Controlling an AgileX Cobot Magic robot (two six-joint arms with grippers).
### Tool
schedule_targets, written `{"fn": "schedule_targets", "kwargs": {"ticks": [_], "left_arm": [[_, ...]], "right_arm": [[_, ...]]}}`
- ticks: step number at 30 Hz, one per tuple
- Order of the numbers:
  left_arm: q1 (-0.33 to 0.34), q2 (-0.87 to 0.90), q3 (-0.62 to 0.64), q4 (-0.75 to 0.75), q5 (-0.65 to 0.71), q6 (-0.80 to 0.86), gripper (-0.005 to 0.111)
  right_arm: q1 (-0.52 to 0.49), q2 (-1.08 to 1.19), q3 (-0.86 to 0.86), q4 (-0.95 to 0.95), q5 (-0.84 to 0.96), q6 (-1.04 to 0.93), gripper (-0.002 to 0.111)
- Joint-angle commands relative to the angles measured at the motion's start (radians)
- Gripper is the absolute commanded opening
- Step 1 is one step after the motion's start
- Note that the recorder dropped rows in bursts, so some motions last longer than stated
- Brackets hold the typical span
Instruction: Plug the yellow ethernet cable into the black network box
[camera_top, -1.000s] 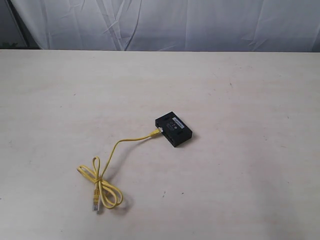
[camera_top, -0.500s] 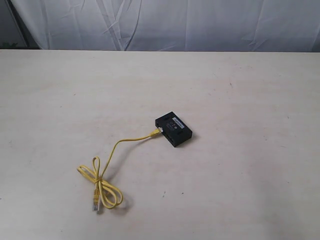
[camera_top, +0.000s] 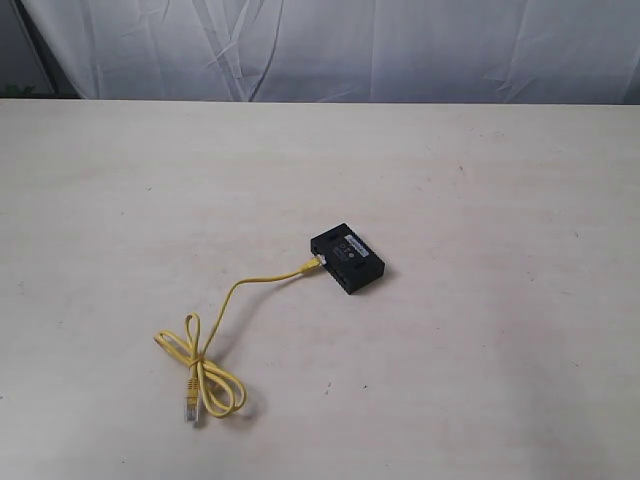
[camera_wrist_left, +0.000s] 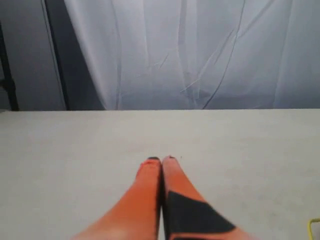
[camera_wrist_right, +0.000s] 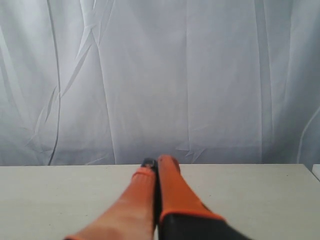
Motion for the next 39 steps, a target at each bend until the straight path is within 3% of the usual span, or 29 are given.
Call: {"fn": "schedule_targets", "kwargs": {"ticks": [1, 7, 39], "left_arm": [[0.032, -0.026, 0.082, -0.018, -0.003, -0.009, 0.000], [0.054, -0.026, 0.146, -0.018, -0.001, -0.009, 0.000], [0.054, -0.026, 0.146, 0.008, -0.018, -0.009, 0.000]], "right_arm": [[-0.005, -0.003, 0.003, 0.000, -0.006, -0.001, -0.001], [-0.005, -0.003, 0.003, 0.000, -0.006, -0.001, -0.001], [-0.005, -0.008, 0.009, -0.019, 0.037, 0.017, -0.001]]}}
